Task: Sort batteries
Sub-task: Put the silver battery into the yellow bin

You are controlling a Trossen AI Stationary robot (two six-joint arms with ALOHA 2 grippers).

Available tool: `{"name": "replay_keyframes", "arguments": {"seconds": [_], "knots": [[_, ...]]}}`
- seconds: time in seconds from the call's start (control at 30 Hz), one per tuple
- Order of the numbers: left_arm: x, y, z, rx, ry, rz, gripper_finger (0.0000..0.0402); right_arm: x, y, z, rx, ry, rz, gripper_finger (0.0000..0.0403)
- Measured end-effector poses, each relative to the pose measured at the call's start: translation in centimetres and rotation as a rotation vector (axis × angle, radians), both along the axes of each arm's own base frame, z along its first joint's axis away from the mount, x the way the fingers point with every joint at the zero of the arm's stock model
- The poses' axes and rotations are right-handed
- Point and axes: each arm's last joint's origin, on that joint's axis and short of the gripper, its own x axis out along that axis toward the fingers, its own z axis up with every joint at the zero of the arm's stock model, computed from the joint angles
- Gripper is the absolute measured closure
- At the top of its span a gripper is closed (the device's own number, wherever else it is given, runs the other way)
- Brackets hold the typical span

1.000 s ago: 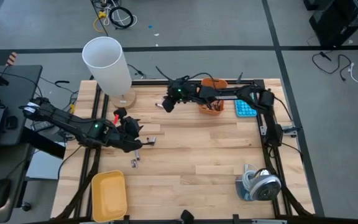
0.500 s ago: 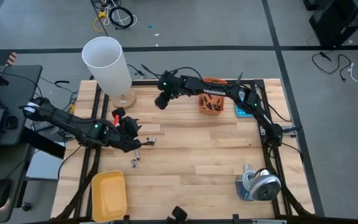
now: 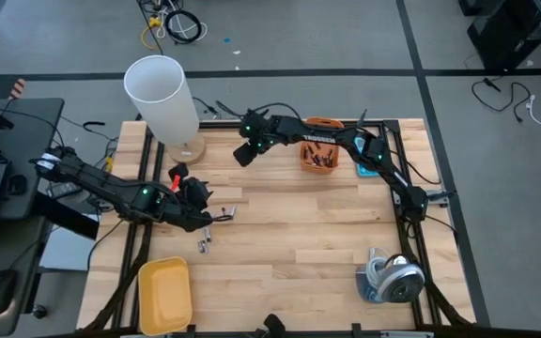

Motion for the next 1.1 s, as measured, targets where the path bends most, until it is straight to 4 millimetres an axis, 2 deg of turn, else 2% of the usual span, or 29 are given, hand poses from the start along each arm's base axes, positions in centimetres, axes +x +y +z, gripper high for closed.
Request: {"name": "replay_keyframes", "arguments": {"seconds": [0.1,0.2,0.4,0.47,0.53,0.73,0.83,0.97,1.1], "knots": [[0.0,0.0,0.0,-0.001,0.0,0.001,0.0259,-0.1,-0.3,0.0,0.021,-0.009,-0.01,0.0282],[0.0,-0.1,0.0,-0.006,-0.005,0.002,0.0259,0.2,-0.2,0.1,0.006,-0.039,0.05,0.0282],[-0.2,-0.2,-0.3,-0.091,0.013,0.007,0.0259,1.5,1.8,0.2,-0.042,-0.076,0.141,0.0283],[-0.3,-0.3,-0.4,-0.139,0.027,-0.007,0.0259,1.8,3.1,0.1,-0.095,-0.056,0.257,0.0283],[-0.4,-0.6,-0.5,-0.174,0.044,-0.027,0.0259,2.2,4.7,0.0,-0.162,-0.047,0.447,0.0283],[-0.8,-1.7,-0.5,-0.214,0.055,-0.079,0.0259,3.2,11.2,-0.5,-0.332,0.017,0.876,0.0282],[-1.2,-2.1,-0.6,-0.212,0.058,-0.074,0.0259,3.8,13.6,-0.3,-0.426,-0.005,1.008,0.0282],[-2.0,-2.3,-0.8,-0.198,0.063,-0.032,0.0259,4.5,16.6,-0.5,-0.529,-0.05,1.09,0.0284],[-2.6,-2.4,-0.9,-0.205,0.07,0.013,0.0259,4.5,17.8,-0.7,-0.505,-0.065,1.115,0.0284]]}}
